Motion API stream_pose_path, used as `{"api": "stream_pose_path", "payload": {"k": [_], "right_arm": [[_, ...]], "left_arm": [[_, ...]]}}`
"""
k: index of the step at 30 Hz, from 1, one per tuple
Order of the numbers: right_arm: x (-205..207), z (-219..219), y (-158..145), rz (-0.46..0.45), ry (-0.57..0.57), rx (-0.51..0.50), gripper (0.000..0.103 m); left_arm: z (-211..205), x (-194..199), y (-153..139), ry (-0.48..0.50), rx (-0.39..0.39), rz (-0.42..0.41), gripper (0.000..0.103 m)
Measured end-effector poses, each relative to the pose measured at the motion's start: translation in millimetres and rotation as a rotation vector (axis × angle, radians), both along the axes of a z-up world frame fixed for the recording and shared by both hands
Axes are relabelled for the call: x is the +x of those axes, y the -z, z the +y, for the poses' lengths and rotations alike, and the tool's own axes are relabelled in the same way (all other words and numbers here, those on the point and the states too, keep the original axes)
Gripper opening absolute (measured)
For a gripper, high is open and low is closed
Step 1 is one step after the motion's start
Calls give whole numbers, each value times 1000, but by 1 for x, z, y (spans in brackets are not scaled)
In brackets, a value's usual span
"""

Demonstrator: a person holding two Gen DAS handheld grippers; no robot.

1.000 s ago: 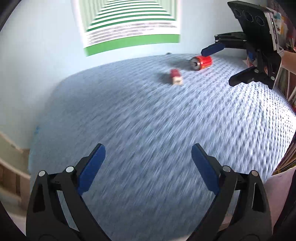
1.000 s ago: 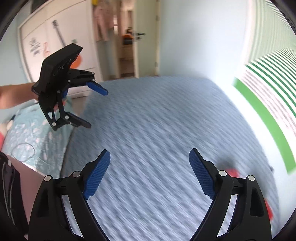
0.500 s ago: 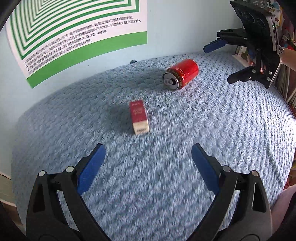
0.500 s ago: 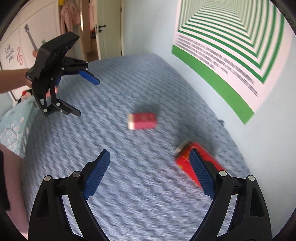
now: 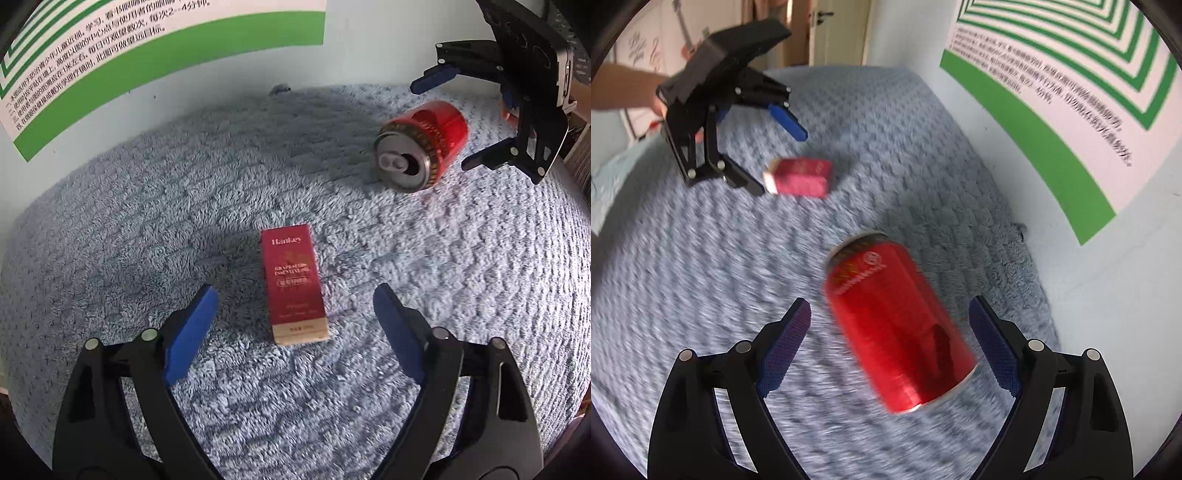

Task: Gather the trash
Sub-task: 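Grasp the red small box with the left gripper while the right grasps the red can, then carry the red small box and red can over to the teal bin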

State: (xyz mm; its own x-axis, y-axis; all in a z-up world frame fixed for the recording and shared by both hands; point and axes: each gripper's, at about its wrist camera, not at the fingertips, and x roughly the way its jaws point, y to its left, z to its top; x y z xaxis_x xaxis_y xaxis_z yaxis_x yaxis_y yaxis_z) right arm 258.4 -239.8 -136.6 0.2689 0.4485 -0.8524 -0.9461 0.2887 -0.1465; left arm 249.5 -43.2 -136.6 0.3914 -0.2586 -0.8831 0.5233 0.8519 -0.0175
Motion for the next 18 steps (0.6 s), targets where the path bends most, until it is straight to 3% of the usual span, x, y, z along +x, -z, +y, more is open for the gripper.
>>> {"api": "stream_pose_path", "payload": {"k": [3, 5, 7, 8, 12, 18], "right_arm": [[3, 1, 11, -9, -63, -9, 86], [4, 5, 18, 36, -76, -29, 75], [1, 5, 11, 28, -72, -5, 73], [0, 4, 8, 44, -70, 11, 73], [-9, 2, -14, 72, -43, 46, 73], [-28, 9, -44, 73, -23, 86, 73]], "left_arm": [[0, 7, 7, -13, 0, 14, 80], [1, 12, 11, -25, -9, 33, 69], [2, 19, 16, -19, -23, 73, 31], [1, 20, 18, -8, -19, 90, 28], [-1, 15, 11, 30, -9, 72, 27], [10, -10, -25, 52, 9, -1, 27]]}}
